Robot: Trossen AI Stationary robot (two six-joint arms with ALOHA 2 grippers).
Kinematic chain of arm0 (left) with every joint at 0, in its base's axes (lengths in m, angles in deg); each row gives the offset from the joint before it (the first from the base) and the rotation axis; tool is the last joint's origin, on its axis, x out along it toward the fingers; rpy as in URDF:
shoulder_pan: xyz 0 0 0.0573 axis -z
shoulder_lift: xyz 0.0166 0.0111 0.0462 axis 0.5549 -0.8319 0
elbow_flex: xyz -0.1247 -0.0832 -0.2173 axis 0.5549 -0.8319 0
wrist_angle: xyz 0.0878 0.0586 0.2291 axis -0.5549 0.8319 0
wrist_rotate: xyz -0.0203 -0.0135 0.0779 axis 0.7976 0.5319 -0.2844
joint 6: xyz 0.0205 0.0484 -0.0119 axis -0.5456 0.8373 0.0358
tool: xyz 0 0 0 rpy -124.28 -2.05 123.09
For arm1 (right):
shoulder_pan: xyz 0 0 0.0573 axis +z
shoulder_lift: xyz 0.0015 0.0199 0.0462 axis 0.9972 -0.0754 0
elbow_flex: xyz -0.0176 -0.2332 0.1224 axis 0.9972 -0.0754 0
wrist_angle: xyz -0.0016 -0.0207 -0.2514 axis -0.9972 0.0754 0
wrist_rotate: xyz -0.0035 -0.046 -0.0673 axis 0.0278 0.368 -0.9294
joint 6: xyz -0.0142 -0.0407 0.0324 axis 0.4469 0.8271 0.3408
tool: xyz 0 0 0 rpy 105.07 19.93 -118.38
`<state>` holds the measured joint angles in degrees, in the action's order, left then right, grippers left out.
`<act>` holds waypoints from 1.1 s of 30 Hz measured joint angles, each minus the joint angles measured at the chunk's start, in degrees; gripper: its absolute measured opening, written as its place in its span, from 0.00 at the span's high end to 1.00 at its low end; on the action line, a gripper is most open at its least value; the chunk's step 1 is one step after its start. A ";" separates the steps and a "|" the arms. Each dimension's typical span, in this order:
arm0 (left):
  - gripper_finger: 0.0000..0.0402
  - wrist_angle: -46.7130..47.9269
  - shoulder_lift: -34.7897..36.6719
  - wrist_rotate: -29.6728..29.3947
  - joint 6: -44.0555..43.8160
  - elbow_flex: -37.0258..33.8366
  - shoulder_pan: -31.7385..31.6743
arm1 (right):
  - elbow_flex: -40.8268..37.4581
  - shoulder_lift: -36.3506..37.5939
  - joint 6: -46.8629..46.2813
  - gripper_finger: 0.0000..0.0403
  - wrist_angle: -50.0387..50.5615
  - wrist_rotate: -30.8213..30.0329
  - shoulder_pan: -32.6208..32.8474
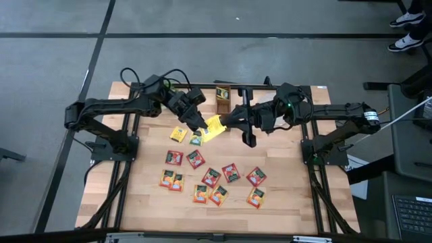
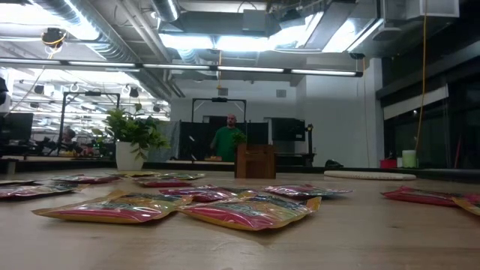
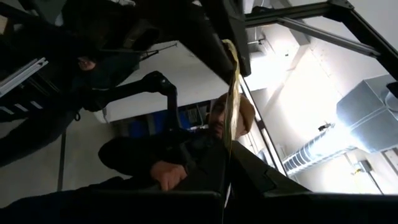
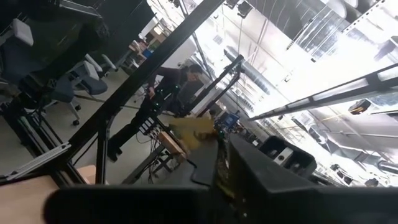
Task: Pick & Place Tea
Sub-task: Put the yellow tea bag into the left section of the wooden organizer
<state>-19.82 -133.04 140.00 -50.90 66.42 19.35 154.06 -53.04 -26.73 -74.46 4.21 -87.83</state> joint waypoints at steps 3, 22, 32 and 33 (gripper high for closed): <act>0.98 -0.43 -0.78 0.06 -0.40 0.00 -0.01 | 0.00 0.02 -0.02 0.98 0.03 -0.63 0.00; 0.72 -4.86 -0.34 2.25 -1.03 -0.04 -5.78 | 0.04 0.04 -0.44 1.00 7.10 -9.05 -0.28; 0.57 -7.98 2.84 9.85 5.31 -0.04 -10.68 | 0.02 0.04 -3.92 1.00 15.89 -9.30 -3.72; 0.57 -7.98 3.15 10.49 6.17 -0.04 -11.10 | 0.02 0.04 -4.45 1.00 16.90 -9.30 -4.31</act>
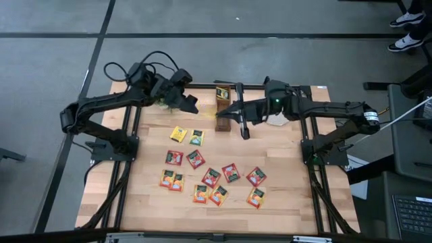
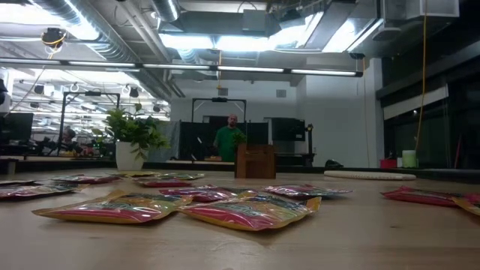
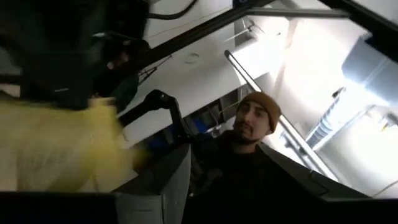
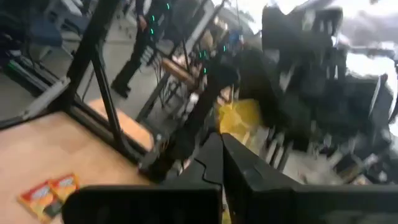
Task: Pick & Place Tea
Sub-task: Put the yellow tea bag into the left section of the wooden organizer
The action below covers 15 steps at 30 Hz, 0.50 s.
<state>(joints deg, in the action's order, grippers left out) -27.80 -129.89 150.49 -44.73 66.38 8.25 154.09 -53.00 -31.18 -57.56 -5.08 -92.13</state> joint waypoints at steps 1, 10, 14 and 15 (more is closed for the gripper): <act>0.56 0.02 0.23 0.66 0.74 0.01 -0.37 | 0.00 0.00 -0.28 1.00 1.00 0.02 -0.63; 0.56 0.26 0.52 5.60 5.85 0.01 -4.57 | -0.02 0.00 1.01 1.00 13.50 0.15 -8.68; 0.56 0.34 0.52 6.54 9.58 0.01 -6.12 | -0.04 -0.02 1.17 1.00 17.42 1.58 -12.96; 0.56 0.40 0.52 6.53 10.34 0.01 -6.53 | -0.02 -0.02 1.16 1.00 17.95 2.11 -13.92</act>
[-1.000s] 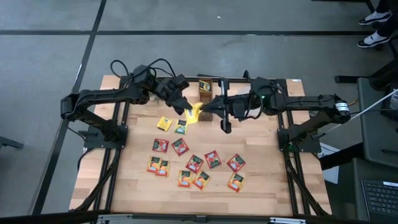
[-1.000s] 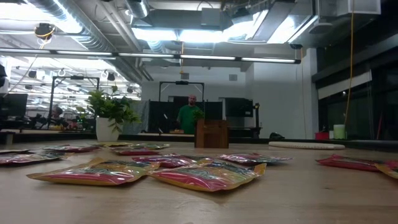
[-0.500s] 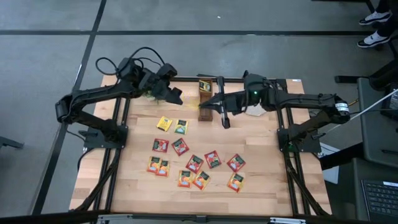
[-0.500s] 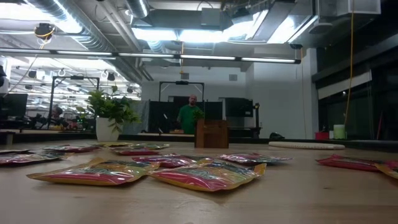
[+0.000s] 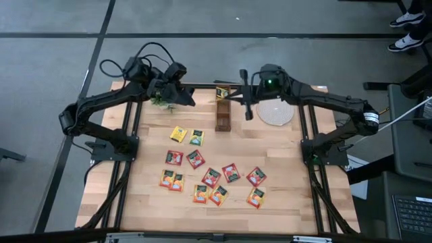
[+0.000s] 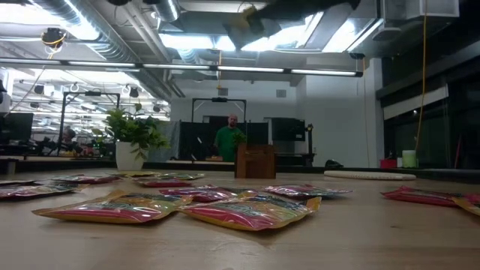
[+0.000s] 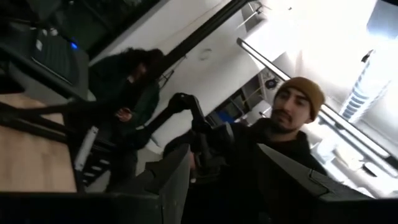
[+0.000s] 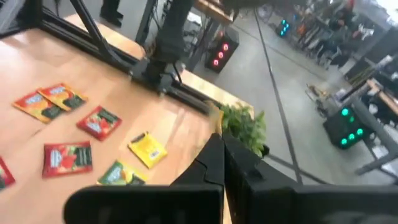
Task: Pick & Place Tea
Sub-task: Put the yellow tea bag into the left section of the wooden organizer
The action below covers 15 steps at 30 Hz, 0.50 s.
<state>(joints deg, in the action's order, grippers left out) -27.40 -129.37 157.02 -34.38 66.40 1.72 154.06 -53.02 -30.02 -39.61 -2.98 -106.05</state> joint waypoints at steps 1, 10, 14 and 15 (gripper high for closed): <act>0.56 0.04 0.00 -0.01 0.63 0.00 -0.37 | 0.00 0.00 0.06 1.00 0.41 0.49 -0.88; 0.56 0.80 0.00 -0.01 7.46 0.00 -3.25 | -0.01 -2.68 3.37 1.00 4.42 1.56 -6.86; 0.56 1.38 0.00 -0.03 8.44 0.00 -4.14 | -0.02 -5.76 8.42 1.00 5.87 1.31 -8.48; 0.56 1.39 0.00 -0.04 8.47 0.00 -4.36 | -0.02 -6.48 9.27 1.00 5.80 1.07 -8.87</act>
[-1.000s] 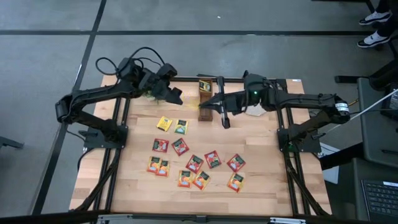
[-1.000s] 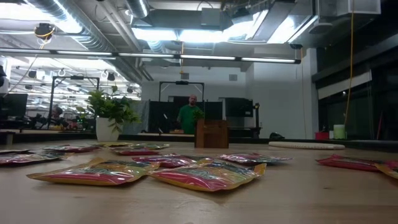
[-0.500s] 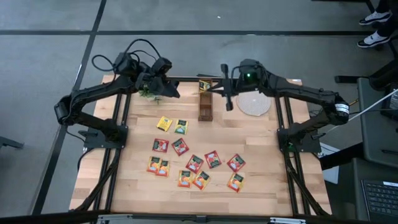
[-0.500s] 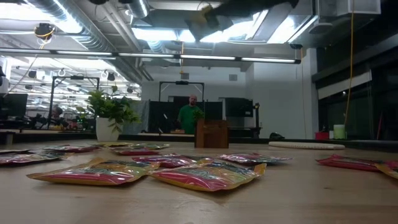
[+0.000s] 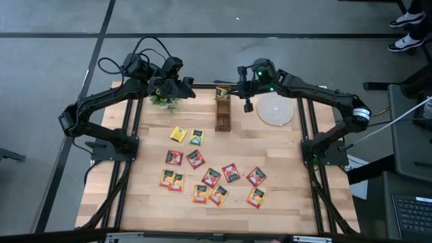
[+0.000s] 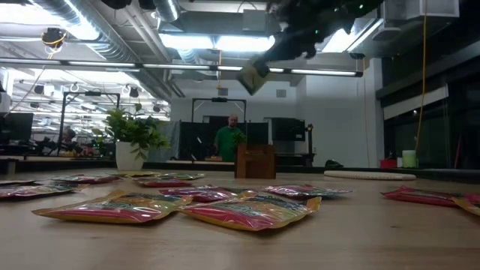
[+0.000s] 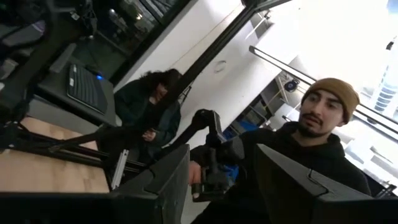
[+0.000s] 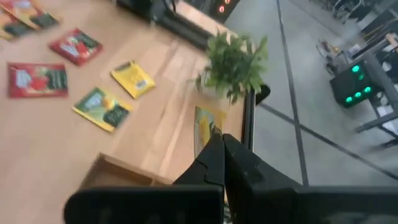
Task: Pick & Place Tea
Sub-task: Put the yellow tea bag into the left section of the wooden organizer
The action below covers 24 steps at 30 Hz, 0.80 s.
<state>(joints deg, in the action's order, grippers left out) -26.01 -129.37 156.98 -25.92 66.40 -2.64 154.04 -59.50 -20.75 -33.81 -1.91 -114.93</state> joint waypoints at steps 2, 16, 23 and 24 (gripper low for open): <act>0.56 -0.02 0.00 0.00 0.00 0.00 -0.36 | 0.20 -1.54 0.78 1.00 0.39 -0.30 -0.90; 0.56 -0.02 0.00 -0.44 4.50 0.00 -0.65 | 15.42 -13.65 24.23 1.00 15.02 -12.96 -3.37; 0.56 -0.02 0.00 -0.48 6.58 0.00 -0.65 | 19.77 -18.97 38.20 1.00 17.91 -22.09 -3.32; 0.56 -0.02 0.00 -0.48 6.93 0.00 -0.65 | 20.25 -19.66 40.07 1.00 18.56 -23.62 -3.19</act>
<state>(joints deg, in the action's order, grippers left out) -26.03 -129.37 156.50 -18.99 66.40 -3.29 174.29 -79.15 19.32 -15.24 -25.53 -118.12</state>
